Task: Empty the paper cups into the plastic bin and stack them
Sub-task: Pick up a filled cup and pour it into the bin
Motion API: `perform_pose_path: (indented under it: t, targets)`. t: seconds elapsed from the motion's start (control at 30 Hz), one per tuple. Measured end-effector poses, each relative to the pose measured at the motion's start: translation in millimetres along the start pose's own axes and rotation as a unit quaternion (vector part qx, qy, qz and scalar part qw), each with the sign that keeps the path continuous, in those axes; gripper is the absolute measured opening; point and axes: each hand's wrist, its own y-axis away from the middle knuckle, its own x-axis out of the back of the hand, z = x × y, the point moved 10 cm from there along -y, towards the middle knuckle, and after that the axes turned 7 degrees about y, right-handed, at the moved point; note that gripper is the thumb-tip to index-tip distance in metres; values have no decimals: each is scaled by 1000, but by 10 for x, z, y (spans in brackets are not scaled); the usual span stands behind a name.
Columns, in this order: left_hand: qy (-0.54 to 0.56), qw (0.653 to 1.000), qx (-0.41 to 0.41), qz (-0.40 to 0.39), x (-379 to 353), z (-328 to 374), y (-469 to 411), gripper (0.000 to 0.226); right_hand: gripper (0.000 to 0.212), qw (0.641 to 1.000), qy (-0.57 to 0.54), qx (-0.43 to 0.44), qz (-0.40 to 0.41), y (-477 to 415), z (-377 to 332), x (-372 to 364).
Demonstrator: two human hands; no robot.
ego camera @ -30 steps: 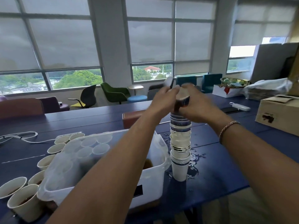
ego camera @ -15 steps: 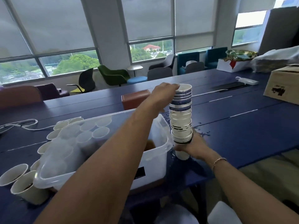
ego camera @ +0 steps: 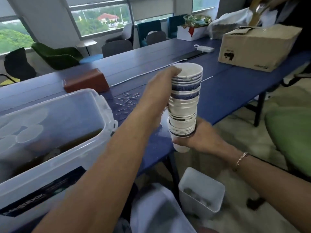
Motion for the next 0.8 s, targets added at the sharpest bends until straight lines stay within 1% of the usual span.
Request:
perform_pose_path:
  t: [0.1,0.17,0.23,0.27,0.3,0.37,0.4,0.5,0.53,0.6,0.63,0.67,0.7,0.73,0.8]
  targets:
    - [9,996,23,-82,-468,-232,119,22,62,999,42,5,6,268,332,293]
    - [-2,990,44,-135,-772,-446,169,24,65,998,57,-6,-4,438,601,404]
    - [-31,984,70,-160,-979,-735,137,20,72,995,96,-33,-20,549,934,426]
    - [-46,981,88,-168,-1067,-913,116,18,72,993,103,-53,-32,590,1144,391]
    - [-61,976,112,-174,-1141,-1126,101,19,69,990,106,-79,-47,628,1375,324]
    - [-88,965,169,-181,-1239,-1616,97,34,59,983,120,-119,-75,704,1812,134]
    - [-96,959,200,-179,-1250,-1888,103,36,56,978,133,-133,-92,746,2016,21]
    - [-120,936,281,-177,-1196,-2654,150,18,64,960,165,-156,-163,917,2562,-410]
    - [-124,927,312,-165,-1141,-2880,152,17,65,954,179,-154,-184,966,2684,-563]
    - [-117,916,361,-130,-1028,-3194,111,21,60,949,189,-150,-203,984,2748,-795]
    - [-113,915,371,-112,-979,-3326,49,22,55,954,181,-143,-190,945,2705,-864]
    - [-110,916,374,-94,-934,-3429,-10,19,52,966,168,-120,-158,868,2618,-904]
    - [-103,918,376,-76,-894,-3539,-77,13,53,975,129,-117,-139,818,2564,-964]
    - [-100,918,378,-61,-852,-3643,-136,10,56,977,84,-133,-144,809,2602,-1071]
    - [-109,907,404,-41,-769,-3879,-200,16,63,965,43,-191,-174,799,2881,-1371]
